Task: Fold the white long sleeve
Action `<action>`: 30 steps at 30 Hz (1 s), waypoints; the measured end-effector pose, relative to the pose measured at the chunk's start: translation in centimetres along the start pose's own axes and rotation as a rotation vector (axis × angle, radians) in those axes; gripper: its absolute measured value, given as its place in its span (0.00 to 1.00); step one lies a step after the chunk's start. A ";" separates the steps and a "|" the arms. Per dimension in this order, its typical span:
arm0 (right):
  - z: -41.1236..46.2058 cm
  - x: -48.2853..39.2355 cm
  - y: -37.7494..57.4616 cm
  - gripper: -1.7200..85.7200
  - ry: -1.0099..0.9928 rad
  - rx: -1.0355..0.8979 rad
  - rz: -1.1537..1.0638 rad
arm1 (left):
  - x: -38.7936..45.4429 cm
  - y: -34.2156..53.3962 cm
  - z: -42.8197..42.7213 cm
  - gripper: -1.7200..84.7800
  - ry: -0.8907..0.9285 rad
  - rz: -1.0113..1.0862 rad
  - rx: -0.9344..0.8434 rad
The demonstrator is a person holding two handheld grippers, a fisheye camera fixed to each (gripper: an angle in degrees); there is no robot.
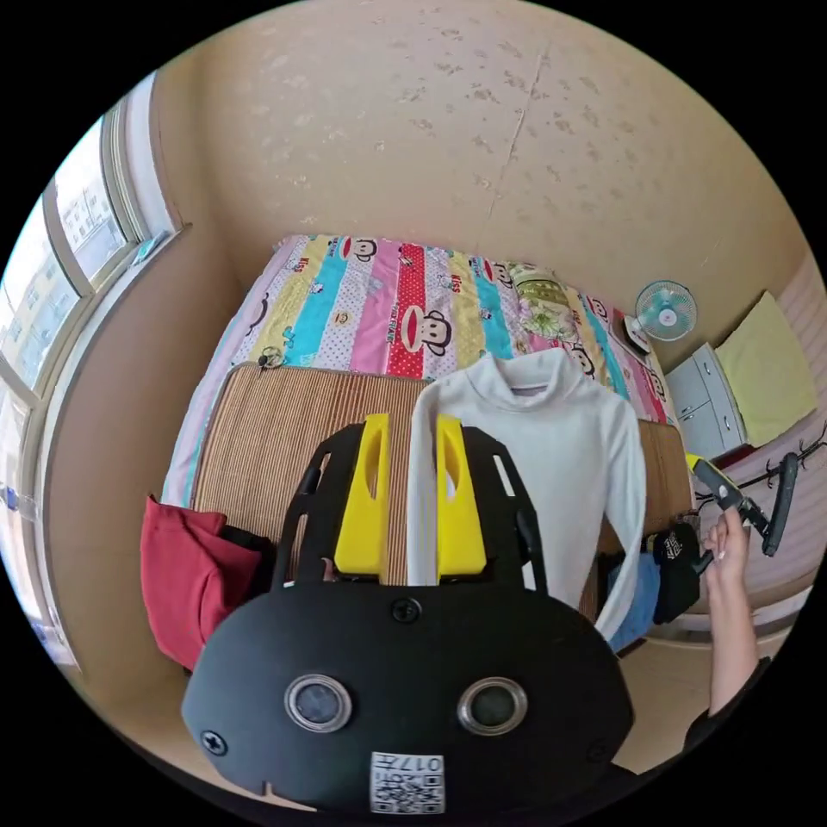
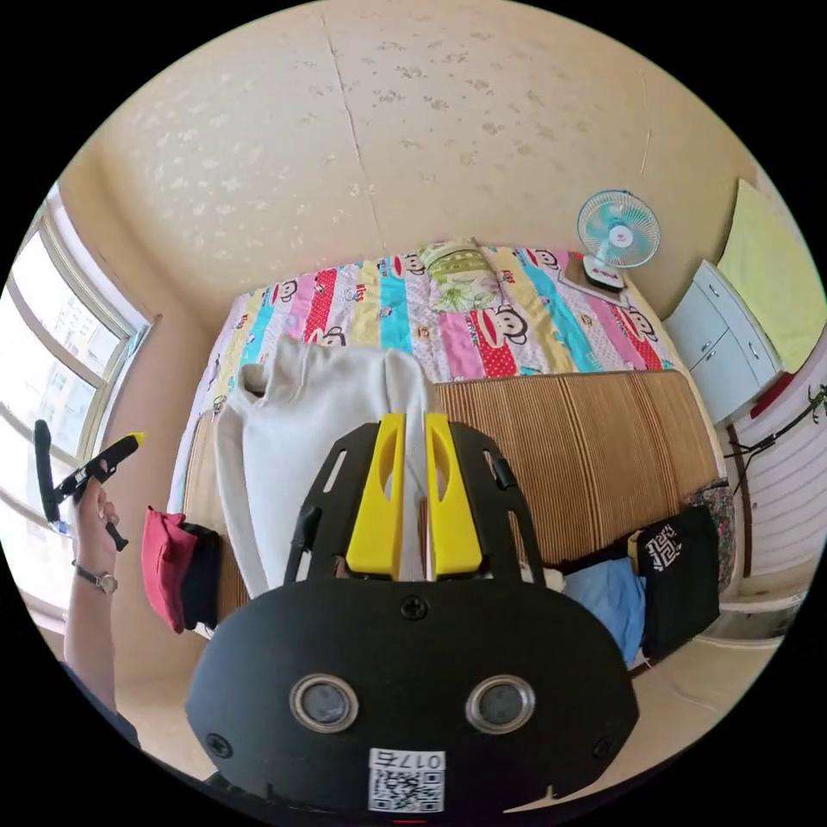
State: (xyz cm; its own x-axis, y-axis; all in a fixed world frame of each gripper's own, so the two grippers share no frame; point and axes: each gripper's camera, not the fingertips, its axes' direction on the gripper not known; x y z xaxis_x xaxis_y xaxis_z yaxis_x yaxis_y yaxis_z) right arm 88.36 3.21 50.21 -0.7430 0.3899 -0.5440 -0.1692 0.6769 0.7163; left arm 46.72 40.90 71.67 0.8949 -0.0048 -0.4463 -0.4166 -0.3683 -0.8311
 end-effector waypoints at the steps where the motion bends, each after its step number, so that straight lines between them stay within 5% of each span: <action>1: 3.5 -0.3 2.3 0.07 -0.071 -0.021 -0.036 | -0.9 2.4 3.1 0.12 0.016 0.010 -0.033; 11: 29.0 3.1 27.6 0.08 0.023 -0.454 -0.309 | 0.1 30.9 27.3 0.12 0.019 0.205 -0.455; 13: 29.0 5.4 31.2 0.07 0.020 -0.303 -0.391 | -0.7 32.9 26.3 0.12 -0.004 0.186 -0.332; 20: 29.4 10.0 33.4 0.06 -0.006 -0.272 -0.364 | -3.8 36.6 24.2 0.12 -0.083 0.100 -0.203; 30: 29.2 15.9 37.1 0.05 -0.009 -0.227 -0.240 | -8.7 38.2 21.8 0.12 -0.079 0.116 -0.211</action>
State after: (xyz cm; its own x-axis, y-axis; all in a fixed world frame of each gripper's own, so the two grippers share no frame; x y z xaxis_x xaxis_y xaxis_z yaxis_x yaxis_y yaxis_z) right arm 89.14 52.76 55.36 -0.6585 0.2424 -0.7124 -0.4798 0.5941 0.6456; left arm 19.52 47.12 36.55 0.8243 0.0110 -0.5660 -0.4656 -0.5557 -0.6888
